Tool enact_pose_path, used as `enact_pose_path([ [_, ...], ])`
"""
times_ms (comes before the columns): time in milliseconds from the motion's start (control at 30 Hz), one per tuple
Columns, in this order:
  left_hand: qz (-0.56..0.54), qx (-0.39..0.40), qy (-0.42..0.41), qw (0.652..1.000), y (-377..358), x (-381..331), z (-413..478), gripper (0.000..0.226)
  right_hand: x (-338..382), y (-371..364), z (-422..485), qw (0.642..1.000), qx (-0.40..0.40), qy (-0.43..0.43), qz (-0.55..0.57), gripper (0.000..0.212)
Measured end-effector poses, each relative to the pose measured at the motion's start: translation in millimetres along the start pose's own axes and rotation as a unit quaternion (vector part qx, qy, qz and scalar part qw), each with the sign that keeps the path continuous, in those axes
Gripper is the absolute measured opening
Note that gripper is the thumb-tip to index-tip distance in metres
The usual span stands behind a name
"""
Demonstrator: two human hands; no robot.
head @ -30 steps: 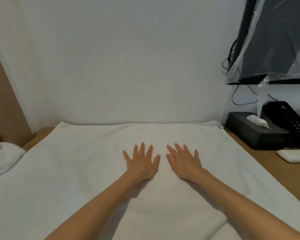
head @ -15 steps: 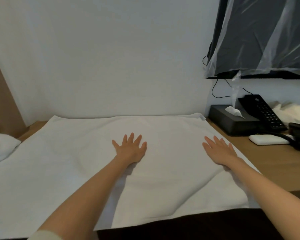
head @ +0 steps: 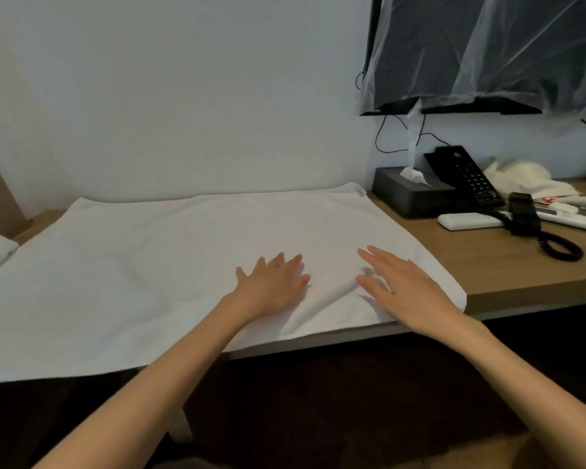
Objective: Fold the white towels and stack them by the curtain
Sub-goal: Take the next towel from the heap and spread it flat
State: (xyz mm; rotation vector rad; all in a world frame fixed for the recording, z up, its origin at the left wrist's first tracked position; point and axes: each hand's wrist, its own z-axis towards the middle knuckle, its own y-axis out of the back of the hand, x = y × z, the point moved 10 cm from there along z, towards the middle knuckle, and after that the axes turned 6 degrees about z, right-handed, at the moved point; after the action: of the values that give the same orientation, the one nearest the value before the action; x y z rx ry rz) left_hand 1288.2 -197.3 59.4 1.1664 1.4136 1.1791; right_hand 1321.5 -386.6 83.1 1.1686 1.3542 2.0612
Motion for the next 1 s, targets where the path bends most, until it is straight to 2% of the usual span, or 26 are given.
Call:
enact_pose_path([
  [100,0.028,0.027,0.014,0.999,-16,3,-2,0.061,-35,-16,-29,0.994,0.013,-0.055,-0.091,0.066],
  [167,0.031,0.013,0.02,0.999,-20,6,-1,0.062,-49,-12,-39,0.992,-0.022,-0.065,-0.106,0.064],
  [400,0.037,-0.036,0.03,0.998,-20,13,-4,0.065,-58,-4,-46,0.99,-0.086,-0.049,-0.098,0.055],
  [1000,0.025,-0.039,0.025,0.999,-13,36,-16,0.064,-68,17,-57,0.975,-0.194,-0.104,-0.035,0.05],
])
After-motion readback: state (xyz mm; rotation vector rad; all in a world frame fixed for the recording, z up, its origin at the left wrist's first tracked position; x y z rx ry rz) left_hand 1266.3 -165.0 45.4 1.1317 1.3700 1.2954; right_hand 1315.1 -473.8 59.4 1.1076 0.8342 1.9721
